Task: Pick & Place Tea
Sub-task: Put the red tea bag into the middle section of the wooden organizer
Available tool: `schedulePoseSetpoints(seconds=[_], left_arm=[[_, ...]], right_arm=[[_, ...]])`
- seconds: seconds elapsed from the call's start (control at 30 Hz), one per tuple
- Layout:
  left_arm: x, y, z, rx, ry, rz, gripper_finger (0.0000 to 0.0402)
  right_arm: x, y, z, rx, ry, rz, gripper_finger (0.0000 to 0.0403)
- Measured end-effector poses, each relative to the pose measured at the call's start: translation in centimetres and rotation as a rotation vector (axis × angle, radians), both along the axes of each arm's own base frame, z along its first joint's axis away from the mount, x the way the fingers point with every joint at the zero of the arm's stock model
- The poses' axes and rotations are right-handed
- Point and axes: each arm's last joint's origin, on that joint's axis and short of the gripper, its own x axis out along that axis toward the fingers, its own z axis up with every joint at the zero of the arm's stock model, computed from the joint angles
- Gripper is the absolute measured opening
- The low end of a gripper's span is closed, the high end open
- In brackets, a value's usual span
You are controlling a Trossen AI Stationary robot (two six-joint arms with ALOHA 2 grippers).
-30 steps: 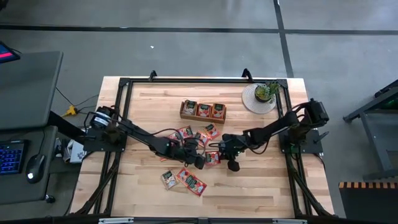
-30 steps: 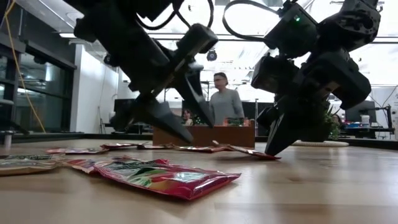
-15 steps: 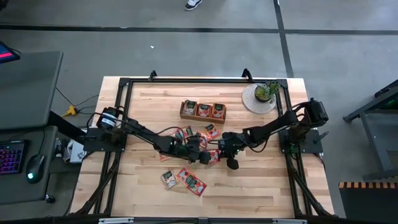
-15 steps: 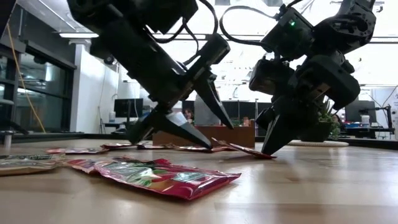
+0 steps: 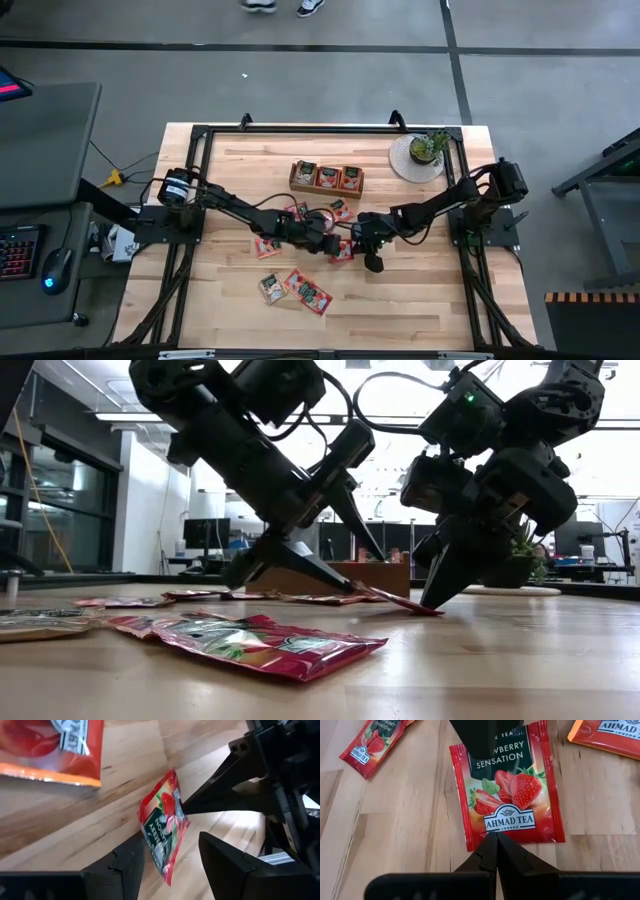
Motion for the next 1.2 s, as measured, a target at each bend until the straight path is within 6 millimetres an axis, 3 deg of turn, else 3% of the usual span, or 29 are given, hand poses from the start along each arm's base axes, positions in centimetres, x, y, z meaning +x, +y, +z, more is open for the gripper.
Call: schedulePoseSetpoints(seconds=[0.23, 0.5, 0.8, 0.93, 1.1, 1.2], left_arm=[[-0.2, -0.1, -0.2, -0.022, 0.035, 0.002, 0.0159], [-0.4, 0.0, -0.4, -0.017, 0.058, 0.003, 0.0015], [-0.3, 0.0, -0.4, 0.006, 0.055, 0.008, 0.0001], [-0.3, 0.0, -0.4, 0.007, 0.053, 0.008, 0.0001], [-0.3, 0.0, -0.2, 0.012, 0.043, 0.01, 0.0], [-0.5, 0.2, 1.0, 0.048, 0.004, 0.01, 0.0]], right_arm=[[0.0, 0.0, 0.0, 0.0, -0.004, -0.005, 0.0], [0.0, 0.0, 0.0, -0.002, -0.005, -0.004, 0.0], [0.1, 0.0, 0.3, 0.008, -0.018, -0.002, 0.0], [-0.1, 0.0, 2.0, 0.024, -0.071, 0.002, 0.0], [-1.5, -0.4, 5.7, 0.017, -0.133, -0.007, 0.0], [-3.0, -1.0, 8.5, 0.003, -0.176, -0.041, 0.0]])
